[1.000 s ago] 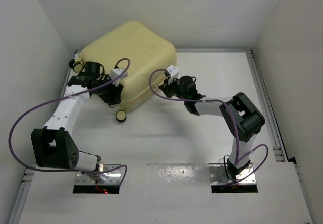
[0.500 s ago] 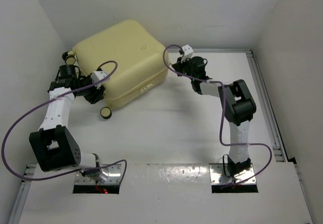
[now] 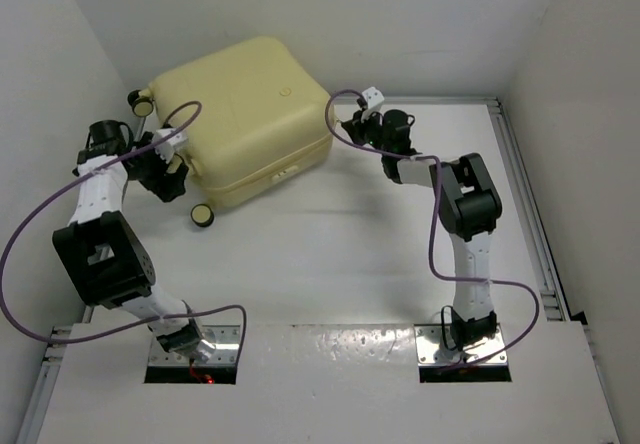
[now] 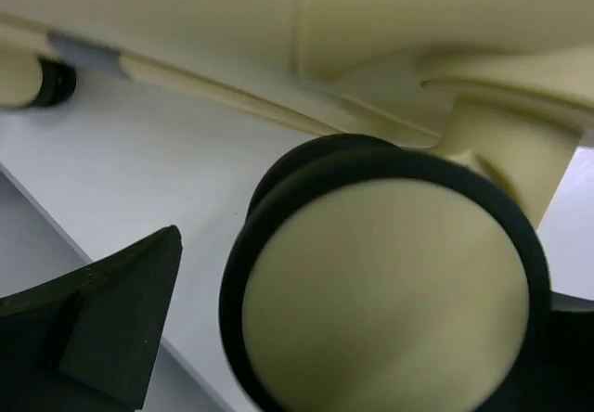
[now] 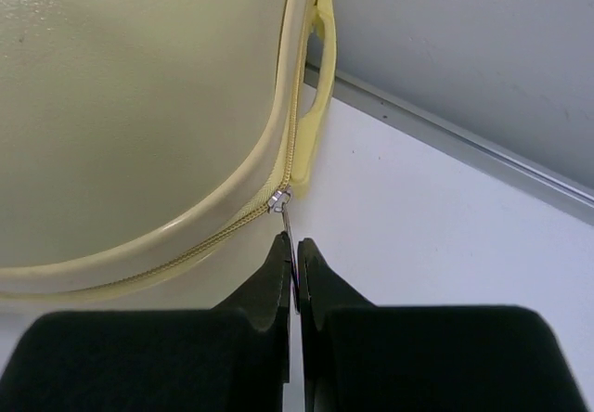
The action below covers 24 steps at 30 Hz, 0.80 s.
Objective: Pack the luggage
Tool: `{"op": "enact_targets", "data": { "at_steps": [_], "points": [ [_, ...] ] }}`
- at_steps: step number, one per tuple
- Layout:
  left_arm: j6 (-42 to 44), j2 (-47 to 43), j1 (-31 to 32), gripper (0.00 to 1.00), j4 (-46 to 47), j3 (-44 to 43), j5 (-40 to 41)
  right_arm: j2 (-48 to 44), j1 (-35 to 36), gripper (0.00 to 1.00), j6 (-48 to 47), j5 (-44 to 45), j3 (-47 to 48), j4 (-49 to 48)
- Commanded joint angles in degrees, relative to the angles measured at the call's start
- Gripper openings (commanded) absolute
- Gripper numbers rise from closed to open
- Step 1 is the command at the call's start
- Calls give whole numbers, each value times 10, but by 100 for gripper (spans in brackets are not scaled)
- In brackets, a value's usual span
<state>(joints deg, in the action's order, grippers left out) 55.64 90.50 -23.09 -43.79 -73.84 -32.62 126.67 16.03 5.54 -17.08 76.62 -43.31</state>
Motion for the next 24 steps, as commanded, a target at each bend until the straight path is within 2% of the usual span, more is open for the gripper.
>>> {"op": "enact_targets", "data": {
  "at_steps": [1, 2, 4, 7, 10, 13, 14, 17, 18, 21, 24],
  "points": [
    [-147, -45, -11, 99, 114, -24, -66, -47, -76, 0, -45, 115, -72, 10],
    [-183, -58, -11, 99, 160, -24, -72, -66, -77, 0, -41, 115, -101, 6],
    [-270, -65, -11, 99, 193, -29, -72, -99, -77, 0, -44, 114, -146, 5],
    [-347, -65, -11, 99, 229, -47, -67, -152, -75, 0, -42, 114, -221, 2],
    [-347, -65, -22, 99, 229, -47, -74, -215, -67, 0, -34, 107, -296, 8],
    [-339, -71, -35, 99, 229, -23, -74, -328, -49, 0, -25, 81, -378, 40],
    [-333, -71, -41, 99, 229, -15, -88, -369, -23, 0, -23, 71, -429, 64],
    [-314, -83, -42, 99, 229, -7, -103, -448, 9, 0, -19, 55, -482, 103],
    [-305, -83, -42, 99, 229, -1, -120, -488, 46, 0, -17, 54, -498, 131],
    [-255, -89, -28, 99, 196, 5, -148, -512, 80, 0, -11, 63, -517, 142],
    [-158, -89, 3, 99, 124, -14, -157, -506, 83, 0, -9, 78, -508, 141]
  ]
}}
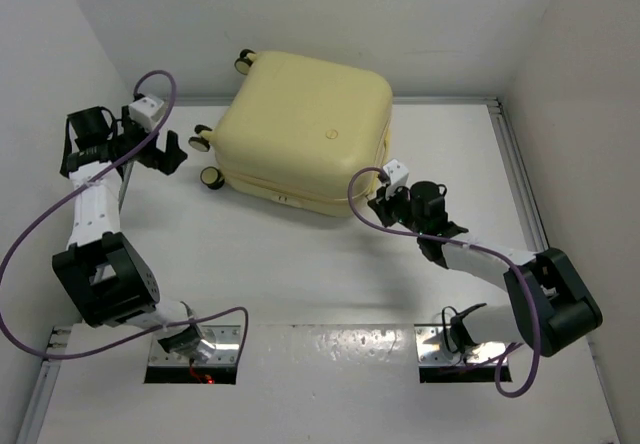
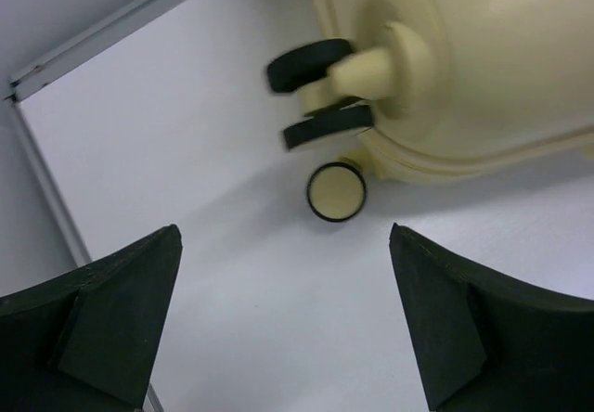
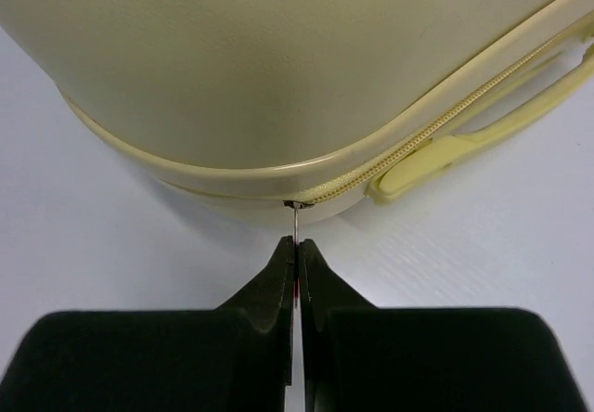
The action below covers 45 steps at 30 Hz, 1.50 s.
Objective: Pack the luggage
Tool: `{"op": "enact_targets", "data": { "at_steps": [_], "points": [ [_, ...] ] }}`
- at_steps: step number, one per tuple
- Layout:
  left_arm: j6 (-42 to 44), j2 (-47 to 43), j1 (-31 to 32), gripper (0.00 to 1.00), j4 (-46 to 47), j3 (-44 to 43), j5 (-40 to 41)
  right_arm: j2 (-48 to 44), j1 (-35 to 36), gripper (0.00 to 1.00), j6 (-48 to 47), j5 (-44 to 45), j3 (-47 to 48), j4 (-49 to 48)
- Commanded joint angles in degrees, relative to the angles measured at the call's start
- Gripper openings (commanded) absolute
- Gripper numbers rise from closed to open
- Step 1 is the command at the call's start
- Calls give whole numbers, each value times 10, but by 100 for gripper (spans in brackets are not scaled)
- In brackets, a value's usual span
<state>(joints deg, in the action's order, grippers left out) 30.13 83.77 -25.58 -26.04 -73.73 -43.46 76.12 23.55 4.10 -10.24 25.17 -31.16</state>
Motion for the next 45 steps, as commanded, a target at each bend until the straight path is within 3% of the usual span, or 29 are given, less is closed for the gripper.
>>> {"op": "enact_targets", "data": {
  "at_steps": [1, 3, 5, 7, 8, 9, 10, 14, 18, 20, 24, 28, 34, 40, 45],
  "points": [
    [121, -22, 37, 99, -100, -25, -49, 3, 5, 0, 0, 11, 8, 21],
    [161, -5, 66, 99, -143, -65, -56, 5, -1, 0, -4, 8, 16, 23],
    [141, 0, 84, 99, -153, -83, -72, 8, -7, 0, -7, 9, 21, 29],
    [74, 0, 130, 93, -134, -95, -80, 13, -17, 0, -1, 13, 21, 28],
    [33, 0, 153, 90, -74, -95, -60, 14, -17, 0, -7, 22, 25, 29],
    [-73, -11, 178, 87, -31, -84, -27, 17, -21, 0, -5, 24, 27, 29],
    [-108, -11, 217, 85, 3, -70, 13, 22, -24, 0, -3, 27, 29, 28],
    [-196, 11, 301, 78, 110, -71, 22, 34, -31, 0, 5, 27, 42, 24],
    [-247, 82, 380, 69, 118, -113, 84, 45, -30, 0, 13, 32, 52, 23],
    [-276, 113, 380, 62, 140, -113, 129, 50, -32, 0, 17, 36, 59, 23],
    [-261, 153, 402, 57, 156, -130, 204, 60, -47, 0, 32, 67, 75, 28],
    [-243, 197, 421, 51, 94, -157, 246, 73, -68, 0, 35, 100, 92, 29],
    [-220, 213, 428, 47, 57, -119, 318, 113, -121, 0, 32, 148, 125, 9],
    [-225, 258, 408, 44, 30, -119, 323, 196, -159, 0, 5, 135, 166, -44],
    [-225, 292, 403, 41, 19, -141, 332, 296, -179, 0, -8, 124, 255, -97]
  ]
}}
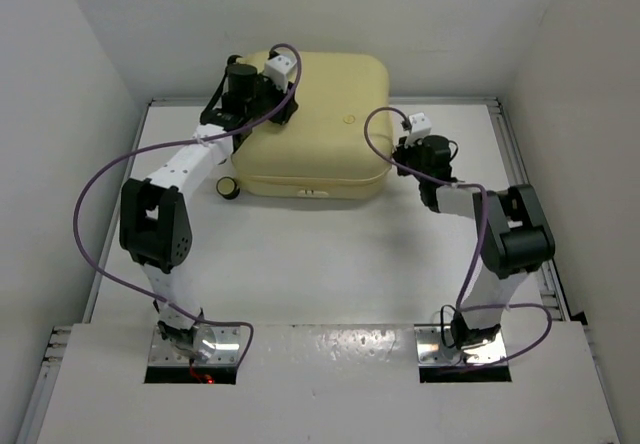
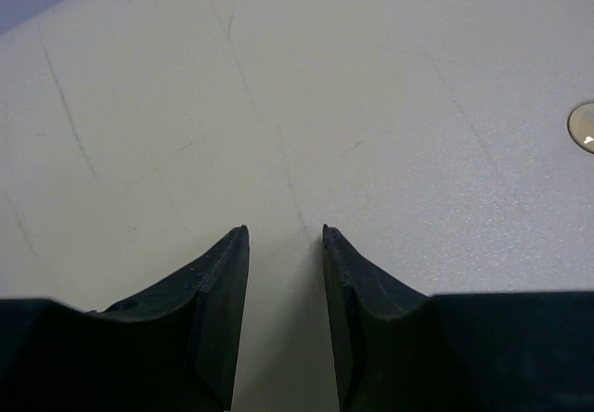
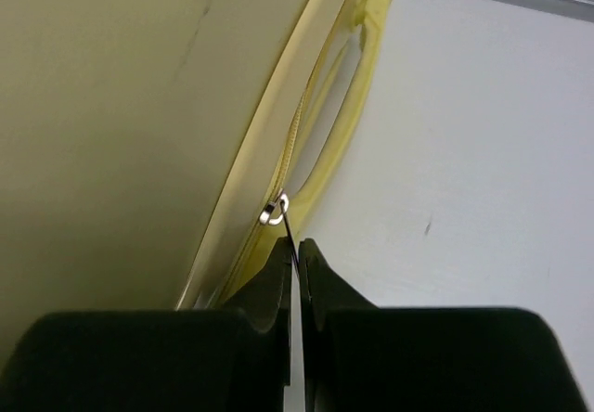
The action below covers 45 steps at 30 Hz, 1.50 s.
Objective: Pack the luggage
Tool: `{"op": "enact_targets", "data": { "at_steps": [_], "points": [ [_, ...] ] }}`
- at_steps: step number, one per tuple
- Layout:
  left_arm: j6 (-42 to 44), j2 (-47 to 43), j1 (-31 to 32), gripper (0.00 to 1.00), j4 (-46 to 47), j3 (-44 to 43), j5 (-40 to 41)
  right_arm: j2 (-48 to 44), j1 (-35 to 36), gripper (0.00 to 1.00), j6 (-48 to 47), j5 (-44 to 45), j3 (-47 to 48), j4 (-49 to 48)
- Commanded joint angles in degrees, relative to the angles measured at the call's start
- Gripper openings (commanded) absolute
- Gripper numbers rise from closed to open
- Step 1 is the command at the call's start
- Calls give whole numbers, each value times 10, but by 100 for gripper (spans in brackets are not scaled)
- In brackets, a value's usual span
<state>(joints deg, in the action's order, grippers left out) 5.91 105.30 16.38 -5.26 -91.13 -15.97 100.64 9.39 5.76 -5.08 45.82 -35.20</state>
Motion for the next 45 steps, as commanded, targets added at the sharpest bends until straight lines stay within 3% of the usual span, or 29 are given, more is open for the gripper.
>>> {"op": "enact_targets", "data": {
  "at_steps": [1, 7, 14, 15, 16, 18, 19, 20, 26, 36, 40, 41, 43, 45],
  "points": [
    [17, 76, -17, 40, -189, 25, 57, 66, -39, 0, -26, 68, 73, -60],
    [17, 91, -23, 40, -194, 6, 65, 190, -50, 0, -29, 55, 189, -105],
    [-16, 69, -46, 46, -157, 12, 18, 326, -50, 0, -37, 39, 333, -145],
    [-24, 51, -54, 50, -145, 24, 18, 336, -50, 0, -37, 34, 341, -155],
    [-33, 38, -63, 69, -111, 33, 5, 350, -46, 0, -36, 27, 354, -155],
    [-76, 2, -85, 83, -59, 70, -13, 344, -36, 0, -37, -13, 347, -161],
    [-98, -36, -101, 96, -4, 94, -20, 331, -25, 0, -43, -55, 315, -187],
    [-99, -52, -101, 100, 13, 94, -21, 323, -19, 0, -51, -72, 300, -200],
    [-90, -115, -151, 100, -29, 100, -66, 242, 75, 0, -53, -197, 183, -293],
    [65, -316, -205, 100, -79, 275, -162, 128, 282, 0, 44, -306, 95, -382],
    [152, -365, -205, 100, -130, 303, -225, 93, 270, 0, 42, -247, 64, -313],
    [161, -371, -199, 98, -141, 309, -231, 95, 263, 0, 30, -231, 67, -258],
    [185, -378, -184, 98, -172, 309, -231, 125, 216, 0, 47, -143, 122, -224],
    [198, -394, -155, 95, -184, 322, -200, 193, 174, 0, 81, -55, 234, -141]
  ]
}}
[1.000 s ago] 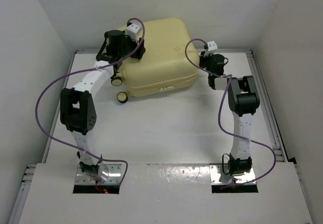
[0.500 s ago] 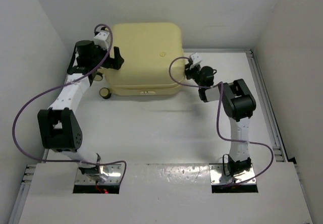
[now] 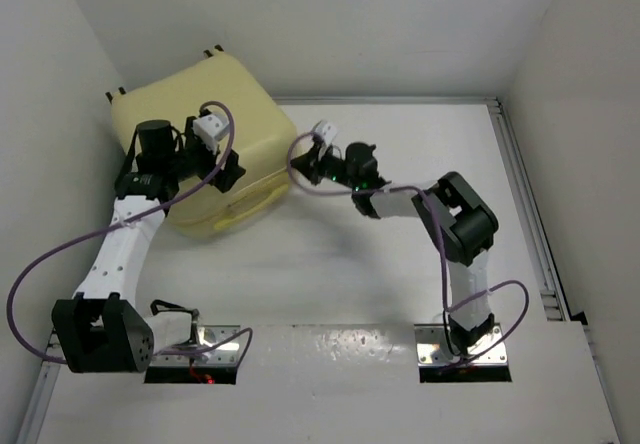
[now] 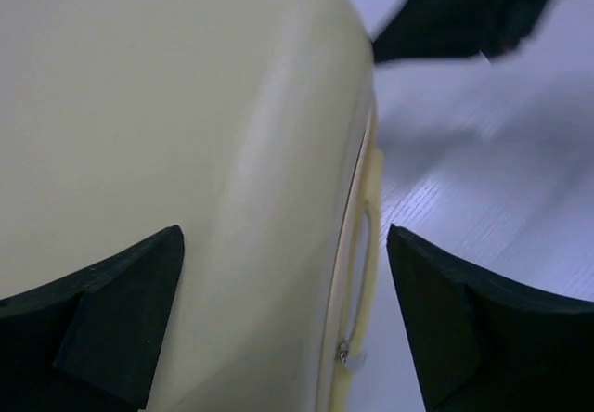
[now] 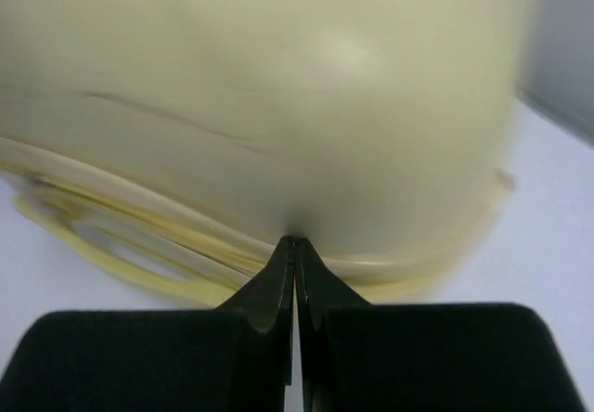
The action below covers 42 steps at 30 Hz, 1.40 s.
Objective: Pack the luggage
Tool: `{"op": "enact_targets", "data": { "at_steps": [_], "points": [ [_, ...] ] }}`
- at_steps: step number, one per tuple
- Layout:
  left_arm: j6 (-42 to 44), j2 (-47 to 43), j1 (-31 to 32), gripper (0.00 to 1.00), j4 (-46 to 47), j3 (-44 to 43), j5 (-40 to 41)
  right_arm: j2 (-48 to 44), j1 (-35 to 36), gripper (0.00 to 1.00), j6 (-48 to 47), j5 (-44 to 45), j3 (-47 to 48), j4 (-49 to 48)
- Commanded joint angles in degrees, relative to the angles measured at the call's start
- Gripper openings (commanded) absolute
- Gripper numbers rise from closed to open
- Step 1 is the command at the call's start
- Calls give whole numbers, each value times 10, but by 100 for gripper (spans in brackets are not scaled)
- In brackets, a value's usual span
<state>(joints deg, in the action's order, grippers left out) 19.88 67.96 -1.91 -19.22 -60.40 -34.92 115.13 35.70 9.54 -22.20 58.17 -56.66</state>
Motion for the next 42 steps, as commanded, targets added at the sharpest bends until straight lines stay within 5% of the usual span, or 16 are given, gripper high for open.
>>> {"op": "enact_targets", "data": {
  "at_steps": [1, 6, 11, 19, 25, 30, 42],
  "points": [
    [74, -26, 44, 91, -50, 30, 0, 96, -103, 0, 65, 126, 137, 115],
    [112, -40, 81, 87, -73, 63, 51, 134, -116, 0, 70, 140, 234, 111],
    [44, -60, 48, 97, -41, 70, 109, 79, -115, 0, 85, 14, 141, 74],
    [-116, -158, 16, 99, 9, 71, 264, -92, -39, 34, 102, -74, -43, 107],
    [-201, -194, 2, 100, -18, 39, 319, -89, 58, 45, 97, 26, -49, 87],
    [-213, -246, -3, 100, -31, 73, 353, -11, 122, 44, 153, 100, 39, 84],
    [-213, -282, -3, 100, -42, 100, 426, 110, 231, 45, 54, 220, 124, 38]
  ]
}}
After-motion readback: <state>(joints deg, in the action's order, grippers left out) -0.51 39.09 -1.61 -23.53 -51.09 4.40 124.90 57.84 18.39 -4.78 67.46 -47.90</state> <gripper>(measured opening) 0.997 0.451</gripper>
